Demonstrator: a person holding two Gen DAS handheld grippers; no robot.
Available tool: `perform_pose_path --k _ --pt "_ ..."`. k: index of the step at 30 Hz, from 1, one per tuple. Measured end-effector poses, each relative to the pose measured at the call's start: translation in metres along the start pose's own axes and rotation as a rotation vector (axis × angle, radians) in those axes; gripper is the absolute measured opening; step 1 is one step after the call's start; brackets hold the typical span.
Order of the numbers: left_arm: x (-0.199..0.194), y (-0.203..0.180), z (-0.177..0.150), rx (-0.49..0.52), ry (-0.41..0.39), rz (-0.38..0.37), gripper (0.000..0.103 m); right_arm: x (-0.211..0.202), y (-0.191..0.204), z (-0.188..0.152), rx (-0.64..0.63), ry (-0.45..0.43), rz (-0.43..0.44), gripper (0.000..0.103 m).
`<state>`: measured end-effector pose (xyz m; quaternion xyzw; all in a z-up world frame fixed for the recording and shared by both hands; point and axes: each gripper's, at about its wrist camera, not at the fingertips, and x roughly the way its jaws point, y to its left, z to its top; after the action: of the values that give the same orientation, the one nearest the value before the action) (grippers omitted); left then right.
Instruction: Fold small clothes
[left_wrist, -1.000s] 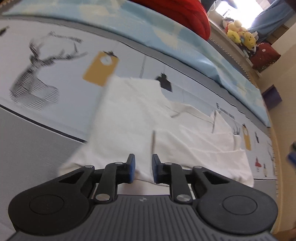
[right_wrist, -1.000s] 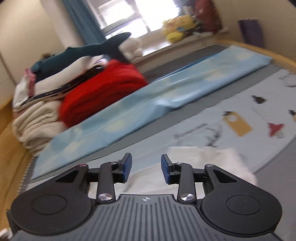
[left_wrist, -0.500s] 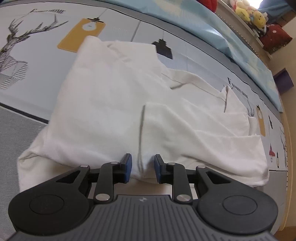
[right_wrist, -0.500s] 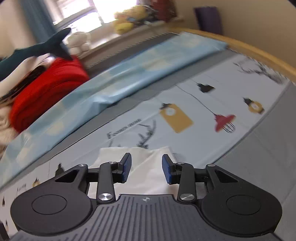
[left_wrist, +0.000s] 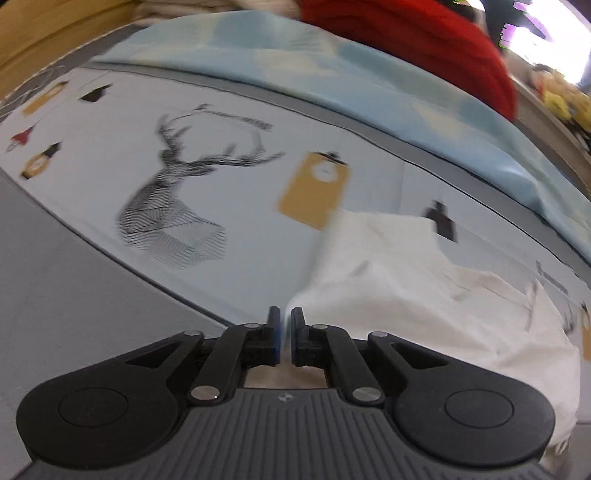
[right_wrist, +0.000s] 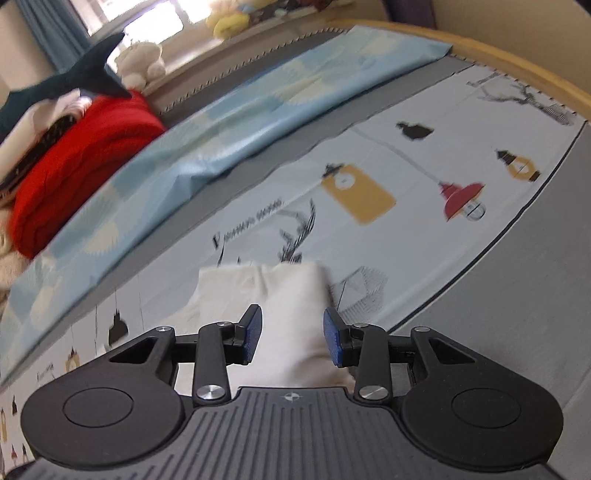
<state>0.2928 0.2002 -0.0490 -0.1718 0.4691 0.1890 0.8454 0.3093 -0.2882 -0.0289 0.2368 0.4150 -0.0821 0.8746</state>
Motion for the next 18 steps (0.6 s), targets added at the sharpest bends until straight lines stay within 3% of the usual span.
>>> perform_pose_path --k 4,9,14,18 --pt "-0.004 0.002 0.006 0.026 -0.032 -0.038 0.01 0.019 0.009 -0.014 -0.03 0.07 -0.013 0.039" --pt "0.016 0.004 0.013 0.0 0.053 -0.219 0.022 0.039 0.002 -0.027 0.031 0.144 -0.035 0.039" --pt "0.026 0.004 0.017 0.013 0.039 -0.268 0.036 0.05 -0.006 -0.037 0.099 0.194 -0.053 0.039" --pt "0.036 -0.004 0.02 0.06 0.022 -0.282 0.039 0.058 -0.012 -0.043 0.146 0.233 -0.049 0.038"
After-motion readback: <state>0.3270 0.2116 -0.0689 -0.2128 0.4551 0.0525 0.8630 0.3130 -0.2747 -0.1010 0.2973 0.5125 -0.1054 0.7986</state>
